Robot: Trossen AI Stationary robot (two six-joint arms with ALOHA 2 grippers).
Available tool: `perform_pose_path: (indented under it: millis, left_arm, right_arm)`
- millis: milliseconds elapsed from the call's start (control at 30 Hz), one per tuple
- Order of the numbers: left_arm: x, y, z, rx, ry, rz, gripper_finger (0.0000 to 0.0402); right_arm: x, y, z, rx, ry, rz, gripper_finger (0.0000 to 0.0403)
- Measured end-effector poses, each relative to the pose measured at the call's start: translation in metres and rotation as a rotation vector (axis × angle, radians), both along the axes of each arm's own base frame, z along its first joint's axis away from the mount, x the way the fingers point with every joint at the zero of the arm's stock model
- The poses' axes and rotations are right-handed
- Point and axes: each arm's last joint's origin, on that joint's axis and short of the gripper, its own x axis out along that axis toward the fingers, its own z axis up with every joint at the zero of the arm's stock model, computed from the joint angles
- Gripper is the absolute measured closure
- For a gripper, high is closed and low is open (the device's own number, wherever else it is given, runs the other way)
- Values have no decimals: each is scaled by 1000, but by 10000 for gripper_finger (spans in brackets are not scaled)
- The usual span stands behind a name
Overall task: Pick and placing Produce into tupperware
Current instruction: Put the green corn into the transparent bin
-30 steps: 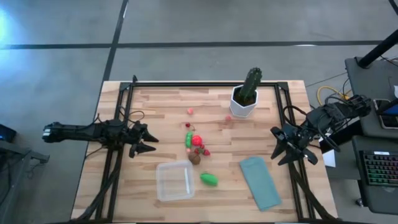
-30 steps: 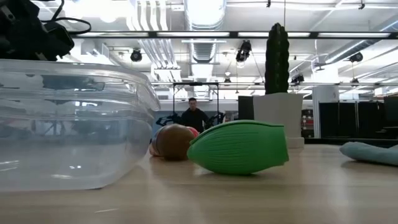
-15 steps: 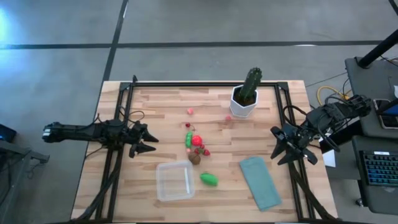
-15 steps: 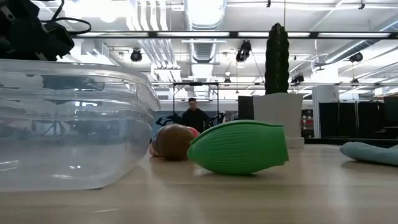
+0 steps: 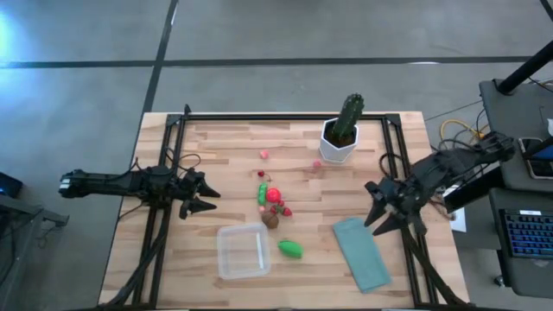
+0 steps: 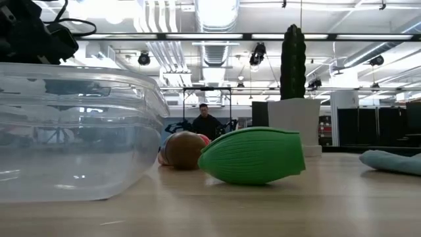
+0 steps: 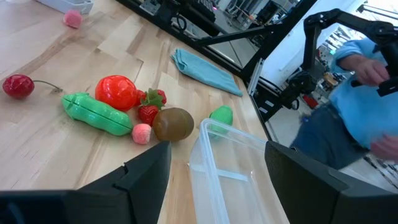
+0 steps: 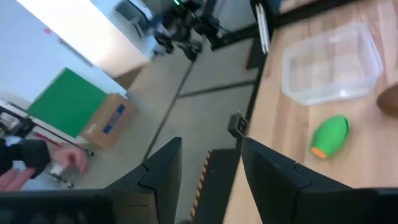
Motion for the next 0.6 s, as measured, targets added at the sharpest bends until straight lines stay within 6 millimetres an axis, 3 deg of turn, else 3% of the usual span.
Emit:
perform_pose_path:
  millis: [167, 400, 600]
  left_arm:
    - [0, 0, 0, 0, 0, 0, 155]
    - [0, 0, 0, 0, 0, 0, 155]
    - [0, 0, 0, 0, -1, -1, 155]
  right_arm:
    - [20, 9, -14, 21, 139, -44, 242]
    - [56, 25, -50, 28, 408, -135, 251]
    - [95, 28, -80, -98, 438, -148, 250]
